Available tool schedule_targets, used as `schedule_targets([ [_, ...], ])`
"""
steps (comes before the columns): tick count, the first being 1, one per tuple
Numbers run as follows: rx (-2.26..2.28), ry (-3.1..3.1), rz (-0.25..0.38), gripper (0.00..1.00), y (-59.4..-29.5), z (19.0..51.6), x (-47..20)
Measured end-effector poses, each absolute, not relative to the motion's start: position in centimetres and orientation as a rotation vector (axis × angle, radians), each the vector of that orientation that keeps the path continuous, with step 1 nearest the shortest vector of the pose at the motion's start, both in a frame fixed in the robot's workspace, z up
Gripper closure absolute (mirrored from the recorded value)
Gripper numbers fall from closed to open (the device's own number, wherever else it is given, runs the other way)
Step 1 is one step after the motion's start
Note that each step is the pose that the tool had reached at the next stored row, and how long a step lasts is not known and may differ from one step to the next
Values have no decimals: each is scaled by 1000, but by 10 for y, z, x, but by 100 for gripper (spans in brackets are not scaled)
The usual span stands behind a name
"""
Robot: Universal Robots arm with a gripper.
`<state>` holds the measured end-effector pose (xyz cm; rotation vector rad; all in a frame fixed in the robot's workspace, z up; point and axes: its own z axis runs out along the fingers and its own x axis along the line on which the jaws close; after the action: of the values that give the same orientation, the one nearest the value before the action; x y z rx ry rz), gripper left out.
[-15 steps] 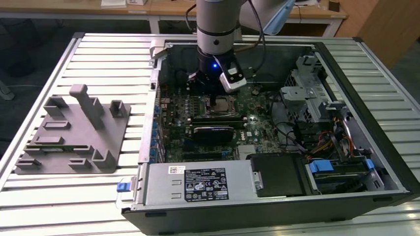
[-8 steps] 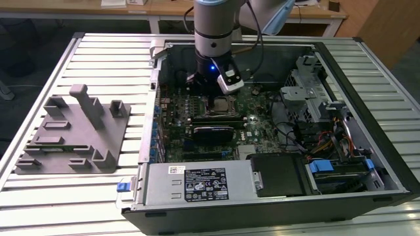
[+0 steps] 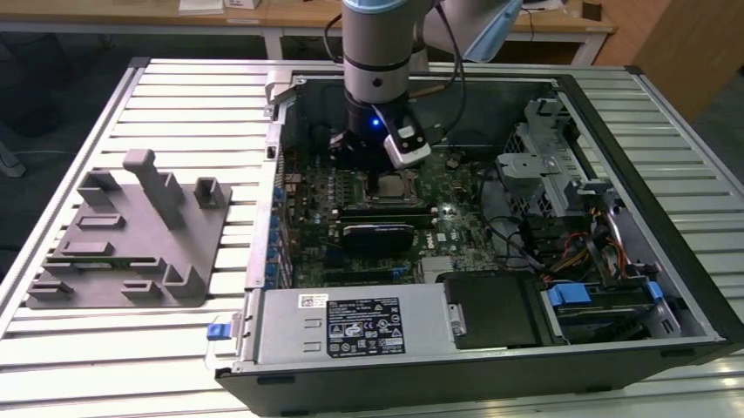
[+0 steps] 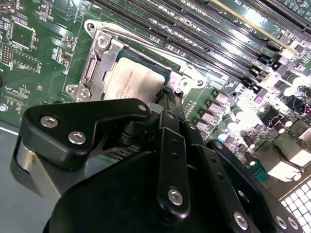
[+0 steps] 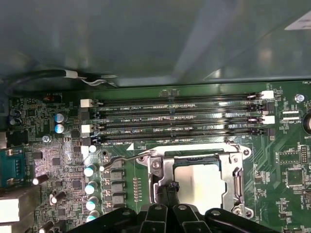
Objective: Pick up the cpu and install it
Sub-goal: 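Close the cpu cover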
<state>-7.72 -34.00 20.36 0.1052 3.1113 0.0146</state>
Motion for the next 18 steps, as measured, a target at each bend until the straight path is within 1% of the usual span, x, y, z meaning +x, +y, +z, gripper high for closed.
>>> schedule_targets([
  [18,104,3111,14,89,-340,200,-79],
])
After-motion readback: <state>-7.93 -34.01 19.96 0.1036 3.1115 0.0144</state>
